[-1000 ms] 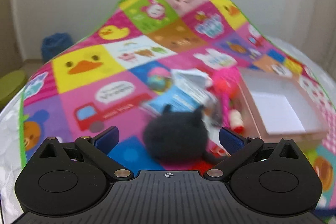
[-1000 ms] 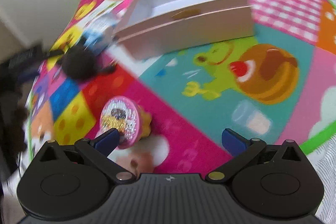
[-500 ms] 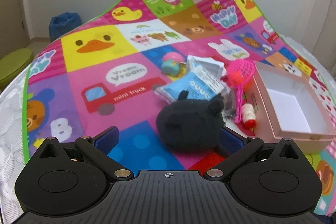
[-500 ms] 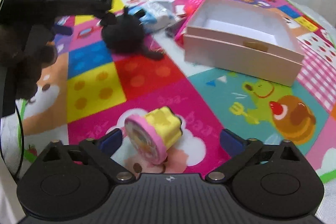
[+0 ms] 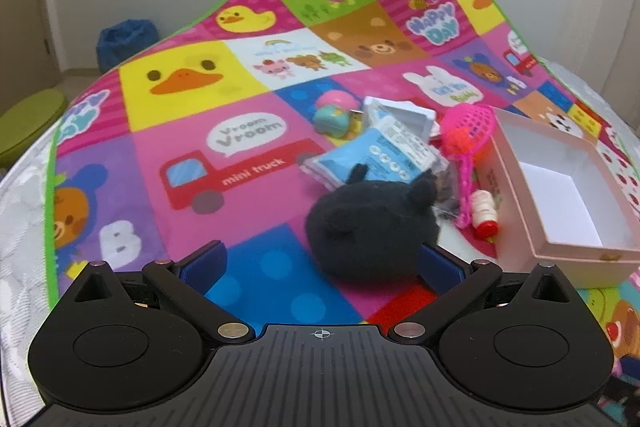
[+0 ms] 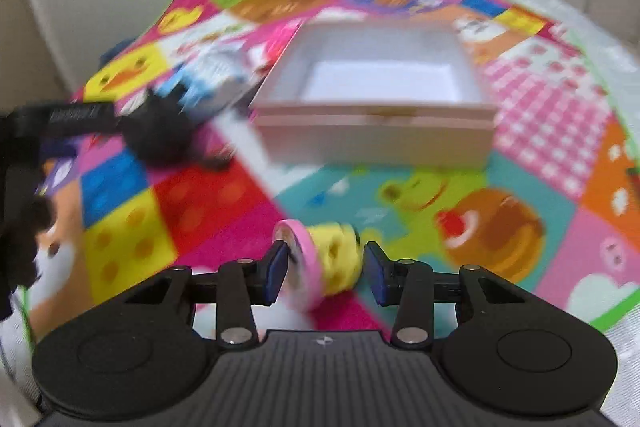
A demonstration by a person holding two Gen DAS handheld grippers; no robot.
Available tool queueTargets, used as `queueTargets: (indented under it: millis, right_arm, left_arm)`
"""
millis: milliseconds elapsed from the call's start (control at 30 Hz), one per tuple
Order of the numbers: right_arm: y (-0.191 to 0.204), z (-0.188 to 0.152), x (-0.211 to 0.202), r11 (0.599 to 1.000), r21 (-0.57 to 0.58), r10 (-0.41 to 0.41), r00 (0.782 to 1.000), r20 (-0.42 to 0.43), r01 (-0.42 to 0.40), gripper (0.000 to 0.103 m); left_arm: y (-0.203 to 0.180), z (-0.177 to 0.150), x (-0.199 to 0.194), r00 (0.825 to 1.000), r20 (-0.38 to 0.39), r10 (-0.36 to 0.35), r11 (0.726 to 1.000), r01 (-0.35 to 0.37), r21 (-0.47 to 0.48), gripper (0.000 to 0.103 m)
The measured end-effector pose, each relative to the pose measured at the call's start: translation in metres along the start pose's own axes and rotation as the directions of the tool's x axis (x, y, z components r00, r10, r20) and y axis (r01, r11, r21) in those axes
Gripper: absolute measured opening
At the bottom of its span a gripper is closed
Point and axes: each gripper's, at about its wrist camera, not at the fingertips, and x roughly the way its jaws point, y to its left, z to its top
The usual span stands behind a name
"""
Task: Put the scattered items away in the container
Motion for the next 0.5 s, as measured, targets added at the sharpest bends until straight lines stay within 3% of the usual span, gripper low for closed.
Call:
queueTargets:
  millis: [33, 133, 500]
  right_arm:
    - [0.001, 0.001, -0.002, 1.000, -0.021, -0.015, 1.000, 0.015, 0.016, 0.045]
    - [0.003, -0.002, -0.003, 0.998, -0.056, 0.002, 1.000, 0.027, -0.001, 0.068]
    - [0.022, -0.010, 0.018, 0.996, -0.078, 0.051, 0.998, -0.023, -0.052, 0.071]
  left_arm:
    - [0.001, 0.000, 0.000, 1.000, 0.000, 0.005, 1.000, -0.005, -0.005, 0.103]
    - [0.000, 0.000, 0.001, 1.000, -0.004, 0.013, 1.000, -0.013, 0.004, 0.103]
    - [-0.007, -0.005, 0.007, 0.999, -0.028, 0.018, 0.999, -0.016, 0.042, 0.103]
